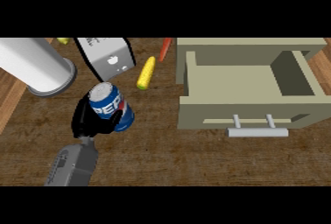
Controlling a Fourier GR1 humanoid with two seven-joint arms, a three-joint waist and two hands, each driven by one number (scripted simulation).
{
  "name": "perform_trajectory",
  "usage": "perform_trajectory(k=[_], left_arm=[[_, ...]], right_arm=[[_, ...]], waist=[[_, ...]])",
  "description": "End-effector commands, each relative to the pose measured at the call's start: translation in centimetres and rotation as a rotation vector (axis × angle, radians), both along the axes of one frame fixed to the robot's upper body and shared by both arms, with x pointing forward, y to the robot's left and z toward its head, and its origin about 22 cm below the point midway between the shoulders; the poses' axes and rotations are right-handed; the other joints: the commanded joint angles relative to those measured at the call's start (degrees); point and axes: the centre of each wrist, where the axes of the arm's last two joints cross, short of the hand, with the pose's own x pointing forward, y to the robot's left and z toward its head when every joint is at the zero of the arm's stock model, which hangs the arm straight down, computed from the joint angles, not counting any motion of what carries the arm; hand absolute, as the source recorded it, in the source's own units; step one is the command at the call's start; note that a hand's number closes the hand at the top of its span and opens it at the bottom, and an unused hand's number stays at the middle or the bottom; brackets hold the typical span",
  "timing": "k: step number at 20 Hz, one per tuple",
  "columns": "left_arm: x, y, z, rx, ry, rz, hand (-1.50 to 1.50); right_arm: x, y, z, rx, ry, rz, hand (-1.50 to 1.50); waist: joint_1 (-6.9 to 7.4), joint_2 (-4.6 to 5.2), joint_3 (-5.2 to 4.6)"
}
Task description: Pick up the can, place it into the drawer and close the drawer
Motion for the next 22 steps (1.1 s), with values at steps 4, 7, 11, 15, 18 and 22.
perform_trajectory(k=[4,7,11,15,18,22], left_arm=[[2.3,-2.9,6.6,0.048,-0.047,-0.013,1.5],[2.3,-4.5,8.5,0.059,-0.06,-0.019,1.5],[2.3,-6.9,10.8,0.065,-0.064,-0.023,1.5],[3.4,-6.7,12.9,0.09,-0.08,-0.041,1.5],[6.1,-9.2,16.0,0.129,-0.1,-0.01,1.5],[5.9,-11.4,17.8,0.127,-0.11,-0.044,1.5]], right_arm=[[0.5,0.8,0.8,-0.012,-0.011,-0.025,-1.5],[-0.9,-0.3,-0.6,0.007,0.017,-0.01,-1.5],[-0.2,1.1,-0.3,-0.017,-0.005,-0.012,-1.5],[1.0,-0.3,-1.3,0.002,0.0,-0.014,-1.5],[0.6,1.2,-0.7,0.014,0.018,0.013,-1.5],[-0.2,0.4,-0.9,-0.011,0.009,0.015,-1.5]], waist=[[-0.01,0.07,-0.01],[-0.34,0.01,0.0],[-0.45,0.0,0.01],[-0.06,0.11,0.0],[-0.66,0.2,0.0],[-0.64,0.13,0.0]])
